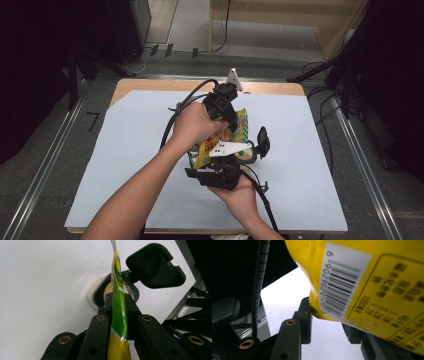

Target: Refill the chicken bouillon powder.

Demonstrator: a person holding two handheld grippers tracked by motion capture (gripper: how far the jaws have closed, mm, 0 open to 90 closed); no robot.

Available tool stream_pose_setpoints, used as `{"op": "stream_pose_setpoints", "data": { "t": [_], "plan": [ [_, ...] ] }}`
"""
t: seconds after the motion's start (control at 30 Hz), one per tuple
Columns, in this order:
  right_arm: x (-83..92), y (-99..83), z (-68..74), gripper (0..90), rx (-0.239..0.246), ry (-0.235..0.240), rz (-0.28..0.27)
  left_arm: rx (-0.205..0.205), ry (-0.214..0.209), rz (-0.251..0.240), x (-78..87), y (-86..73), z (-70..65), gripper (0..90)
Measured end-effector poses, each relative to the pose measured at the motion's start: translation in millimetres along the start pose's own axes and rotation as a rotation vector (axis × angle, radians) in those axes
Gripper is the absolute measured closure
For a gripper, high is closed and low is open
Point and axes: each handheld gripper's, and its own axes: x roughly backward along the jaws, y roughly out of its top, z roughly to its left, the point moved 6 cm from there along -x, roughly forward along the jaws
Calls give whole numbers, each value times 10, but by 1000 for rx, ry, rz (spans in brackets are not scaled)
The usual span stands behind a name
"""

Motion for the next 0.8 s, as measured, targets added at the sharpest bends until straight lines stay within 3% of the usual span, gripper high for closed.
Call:
{"op": "stream_pose_setpoints", "data": {
  "t": [0.33,0.8],
  "plan": [
    [-27,-31,8,642,4,-4,0,-24,0,3,2,-11,-73,852],
    [-19,-18,21,665,0,-3,-2,-16,0,7,5,-15,-55,852]
  ]
}}
